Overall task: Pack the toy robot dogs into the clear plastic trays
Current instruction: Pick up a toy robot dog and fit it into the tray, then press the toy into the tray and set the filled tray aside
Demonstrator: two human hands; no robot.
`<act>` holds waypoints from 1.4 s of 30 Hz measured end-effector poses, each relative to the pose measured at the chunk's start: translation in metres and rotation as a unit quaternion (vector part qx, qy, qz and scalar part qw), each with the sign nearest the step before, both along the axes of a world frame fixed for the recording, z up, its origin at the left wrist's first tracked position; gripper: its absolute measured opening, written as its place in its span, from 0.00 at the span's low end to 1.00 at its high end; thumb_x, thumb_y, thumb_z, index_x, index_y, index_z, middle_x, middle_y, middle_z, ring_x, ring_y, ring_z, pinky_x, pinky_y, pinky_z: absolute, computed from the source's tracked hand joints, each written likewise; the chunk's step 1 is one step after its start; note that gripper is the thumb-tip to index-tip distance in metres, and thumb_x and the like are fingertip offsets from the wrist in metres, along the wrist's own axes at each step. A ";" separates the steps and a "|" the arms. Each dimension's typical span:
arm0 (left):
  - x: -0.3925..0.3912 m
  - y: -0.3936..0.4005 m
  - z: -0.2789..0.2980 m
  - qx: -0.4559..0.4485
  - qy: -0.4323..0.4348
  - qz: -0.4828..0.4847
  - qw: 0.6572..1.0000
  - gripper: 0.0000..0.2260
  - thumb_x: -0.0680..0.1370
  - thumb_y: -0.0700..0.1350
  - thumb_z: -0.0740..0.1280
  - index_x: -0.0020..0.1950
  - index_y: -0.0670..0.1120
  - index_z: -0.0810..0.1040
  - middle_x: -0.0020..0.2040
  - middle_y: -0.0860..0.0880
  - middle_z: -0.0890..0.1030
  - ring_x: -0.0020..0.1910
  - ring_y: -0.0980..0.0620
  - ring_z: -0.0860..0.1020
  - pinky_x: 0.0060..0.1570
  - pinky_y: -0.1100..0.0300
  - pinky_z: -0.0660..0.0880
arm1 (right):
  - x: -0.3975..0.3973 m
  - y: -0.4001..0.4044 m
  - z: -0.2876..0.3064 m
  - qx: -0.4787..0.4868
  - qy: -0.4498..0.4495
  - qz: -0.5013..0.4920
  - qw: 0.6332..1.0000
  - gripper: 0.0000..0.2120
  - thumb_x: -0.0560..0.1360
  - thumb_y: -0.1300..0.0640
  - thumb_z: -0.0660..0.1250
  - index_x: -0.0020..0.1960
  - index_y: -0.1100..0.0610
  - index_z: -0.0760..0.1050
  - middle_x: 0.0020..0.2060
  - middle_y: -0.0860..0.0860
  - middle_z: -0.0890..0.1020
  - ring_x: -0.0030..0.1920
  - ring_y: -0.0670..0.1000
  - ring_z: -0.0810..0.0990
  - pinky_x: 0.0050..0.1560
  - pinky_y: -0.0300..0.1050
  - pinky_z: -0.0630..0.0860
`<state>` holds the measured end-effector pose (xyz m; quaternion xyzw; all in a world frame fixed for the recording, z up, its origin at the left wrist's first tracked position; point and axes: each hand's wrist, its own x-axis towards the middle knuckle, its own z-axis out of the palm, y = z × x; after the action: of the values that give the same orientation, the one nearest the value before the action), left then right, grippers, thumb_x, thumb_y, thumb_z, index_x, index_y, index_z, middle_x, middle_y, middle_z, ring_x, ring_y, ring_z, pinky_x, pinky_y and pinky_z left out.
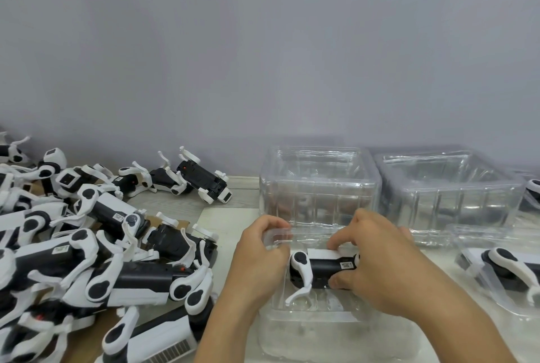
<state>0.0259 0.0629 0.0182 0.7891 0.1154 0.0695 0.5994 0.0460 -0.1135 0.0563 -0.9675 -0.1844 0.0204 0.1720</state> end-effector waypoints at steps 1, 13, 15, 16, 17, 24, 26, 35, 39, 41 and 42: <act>0.000 0.000 0.000 0.000 -0.001 -0.001 1.000 0.16 0.75 0.32 0.64 0.50 0.53 0.79 0.49 0.57 0.84 0.44 0.58 0.81 0.39 0.69 0.76 | 0.000 -0.002 0.000 0.007 0.006 0.013 1.000 0.18 0.68 0.40 0.76 0.56 0.40 0.76 0.46 0.38 0.65 0.48 0.40 0.64 0.56 0.42 0.60; 0.001 0.007 -0.001 -0.039 0.002 -0.033 0.999 0.16 0.79 0.33 0.65 0.51 0.53 0.83 0.50 0.56 0.86 0.58 0.59 0.80 0.60 0.60 0.72 | -0.001 -0.013 0.008 0.038 0.033 0.039 0.998 0.15 0.65 0.43 0.77 0.47 0.44 0.76 0.46 0.40 0.68 0.48 0.46 0.69 0.42 0.38 0.68; 0.001 0.008 -0.002 -0.043 -0.001 -0.037 0.998 0.16 0.79 0.32 0.64 0.51 0.52 0.83 0.50 0.56 0.86 0.57 0.59 0.81 0.58 0.61 0.72 | -0.003 -0.012 0.010 0.036 0.021 0.038 0.998 0.15 0.65 0.43 0.76 0.47 0.43 0.75 0.46 0.38 0.67 0.48 0.44 0.67 0.42 0.37 0.67; 0.001 0.008 -0.002 -0.043 -0.002 -0.039 0.998 0.16 0.79 0.32 0.64 0.52 0.52 0.83 0.49 0.56 0.86 0.57 0.59 0.81 0.58 0.62 0.72 | -0.004 -0.011 0.011 0.031 0.016 0.038 0.999 0.15 0.65 0.43 0.75 0.47 0.43 0.74 0.47 0.38 0.66 0.48 0.43 0.66 0.41 0.38 0.67; 0.001 0.009 -0.002 -0.042 -0.004 -0.042 0.998 0.16 0.79 0.32 0.64 0.52 0.51 0.83 0.49 0.56 0.86 0.57 0.59 0.81 0.58 0.62 0.72 | -0.005 -0.010 0.013 0.023 0.010 0.040 0.999 0.16 0.65 0.43 0.75 0.48 0.43 0.74 0.47 0.38 0.65 0.47 0.43 0.65 0.41 0.37 0.67; 0.000 0.008 0.000 0.011 -0.034 -0.062 0.997 0.17 0.81 0.34 0.62 0.51 0.54 0.83 0.51 0.57 0.86 0.60 0.58 0.79 0.65 0.58 0.72 | -0.013 -0.005 0.024 -0.020 -0.004 0.059 0.998 0.17 0.67 0.41 0.72 0.52 0.43 0.72 0.48 0.39 0.67 0.51 0.42 0.67 0.48 0.36 0.68; 0.000 0.006 0.004 0.054 -0.050 -0.074 0.995 0.17 0.82 0.36 0.62 0.49 0.57 0.83 0.51 0.61 0.84 0.57 0.67 0.78 0.60 0.71 0.71 | -0.015 -0.005 0.027 -0.033 -0.001 0.048 0.998 0.16 0.65 0.42 0.72 0.51 0.45 0.76 0.48 0.40 0.71 0.52 0.45 0.73 0.50 0.39 0.74; -0.004 0.011 0.006 0.073 -0.059 -0.109 0.990 0.18 0.82 0.34 0.61 0.50 0.56 0.82 0.51 0.57 0.85 0.56 0.62 0.80 0.60 0.66 0.73 | -0.022 0.005 0.039 -0.066 0.027 0.015 0.997 0.14 0.62 0.46 0.73 0.44 0.52 0.79 0.41 0.48 0.81 0.38 0.49 0.80 0.38 0.44 0.79; -0.006 0.013 0.009 0.049 -0.089 -0.133 0.986 0.16 0.83 0.34 0.60 0.55 0.53 0.82 0.50 0.56 0.85 0.57 0.60 0.80 0.59 0.67 0.72 | -0.026 0.000 0.053 -0.075 0.008 0.010 0.997 0.15 0.60 0.46 0.72 0.42 0.53 0.78 0.37 0.50 0.82 0.35 0.50 0.81 0.34 0.44 0.79; -0.006 0.013 0.011 0.027 -0.108 -0.139 0.984 0.16 0.83 0.34 0.60 0.56 0.52 0.82 0.52 0.53 0.86 0.58 0.57 0.81 0.61 0.65 0.73 | -0.029 -0.002 0.060 -0.080 -0.013 0.006 0.997 0.14 0.59 0.45 0.72 0.41 0.52 0.78 0.36 0.49 0.81 0.34 0.48 0.79 0.33 0.43 0.78; -0.007 0.013 0.012 0.019 -0.114 -0.141 0.983 0.15 0.83 0.34 0.60 0.56 0.51 0.82 0.52 0.52 0.86 0.58 0.56 0.81 0.61 0.64 0.73 | -0.030 -0.002 0.063 -0.080 -0.020 0.004 0.997 0.14 0.59 0.45 0.71 0.40 0.52 0.77 0.35 0.48 0.80 0.32 0.47 0.78 0.32 0.42 0.77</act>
<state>0.0191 0.0758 0.0301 0.7953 -0.0673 0.0765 0.5975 0.0158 -0.1158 0.1189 -0.9776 -0.1893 0.0165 0.0903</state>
